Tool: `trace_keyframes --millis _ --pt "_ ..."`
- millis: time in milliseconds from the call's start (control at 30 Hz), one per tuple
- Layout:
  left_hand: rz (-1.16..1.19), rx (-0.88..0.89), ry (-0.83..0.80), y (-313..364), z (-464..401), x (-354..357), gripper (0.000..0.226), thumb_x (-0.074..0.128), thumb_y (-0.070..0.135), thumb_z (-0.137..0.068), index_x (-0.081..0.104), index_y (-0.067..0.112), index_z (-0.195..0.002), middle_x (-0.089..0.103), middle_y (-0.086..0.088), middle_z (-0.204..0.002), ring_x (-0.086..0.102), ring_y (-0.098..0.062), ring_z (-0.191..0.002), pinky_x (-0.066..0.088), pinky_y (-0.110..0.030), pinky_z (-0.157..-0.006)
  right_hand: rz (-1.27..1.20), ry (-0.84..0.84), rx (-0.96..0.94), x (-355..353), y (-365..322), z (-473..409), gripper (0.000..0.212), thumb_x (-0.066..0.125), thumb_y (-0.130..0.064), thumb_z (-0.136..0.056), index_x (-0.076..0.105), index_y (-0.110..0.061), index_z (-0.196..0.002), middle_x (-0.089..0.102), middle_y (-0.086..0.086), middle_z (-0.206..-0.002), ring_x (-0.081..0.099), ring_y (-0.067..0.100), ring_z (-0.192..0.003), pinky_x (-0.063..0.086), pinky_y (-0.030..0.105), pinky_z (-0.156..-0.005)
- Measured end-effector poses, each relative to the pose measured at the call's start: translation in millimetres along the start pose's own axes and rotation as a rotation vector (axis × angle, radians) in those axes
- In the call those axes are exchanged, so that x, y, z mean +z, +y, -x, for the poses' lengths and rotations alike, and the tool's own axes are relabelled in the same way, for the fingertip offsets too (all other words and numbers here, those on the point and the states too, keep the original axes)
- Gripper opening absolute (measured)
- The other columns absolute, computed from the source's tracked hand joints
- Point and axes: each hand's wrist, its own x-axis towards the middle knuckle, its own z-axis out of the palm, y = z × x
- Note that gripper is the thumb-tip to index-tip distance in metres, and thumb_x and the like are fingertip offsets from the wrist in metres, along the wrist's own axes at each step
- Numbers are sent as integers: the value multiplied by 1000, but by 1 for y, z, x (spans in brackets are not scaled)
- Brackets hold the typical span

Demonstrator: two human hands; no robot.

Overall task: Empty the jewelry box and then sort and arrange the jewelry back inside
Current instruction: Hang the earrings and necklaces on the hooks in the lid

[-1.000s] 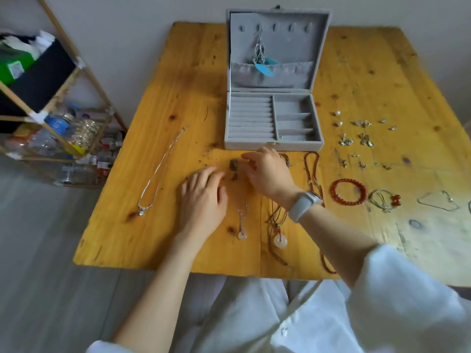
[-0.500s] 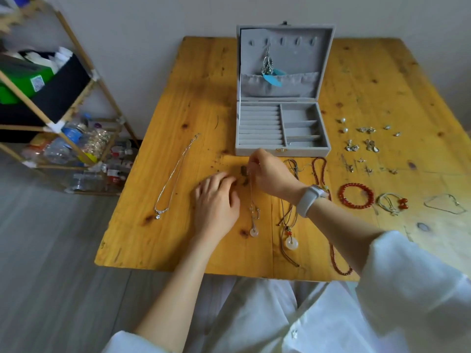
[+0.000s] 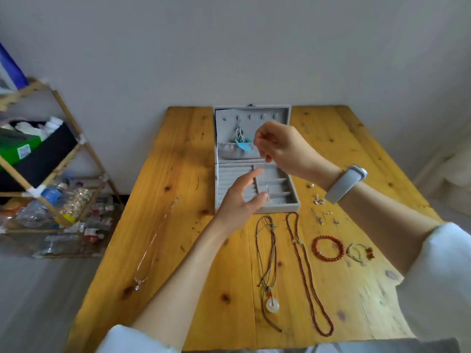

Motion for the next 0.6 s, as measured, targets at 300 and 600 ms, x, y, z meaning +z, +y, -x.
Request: trace_keyframes --millis 300,600 --pt "24 46 -80 31 -84 -3 16 52 11 -91 65 19 -90 66 8 -81 60 7 -69 45 -8 -69 29 222 55 -66 15 -60 10 51 -2 -87 55 -7 -80 50 -1 -58 45 2 -44 36 9 -45" --pt "-202 -23 265 -17 -167 -21 14 55 17 -91 68 13 -89 72 -3 -89 64 -7 -73 47 -24 -79 -255 312 124 -68 54 -126 19 44 2 -89 53 -12 -80 50 3 -68 54 5 -44 40 16 -39"
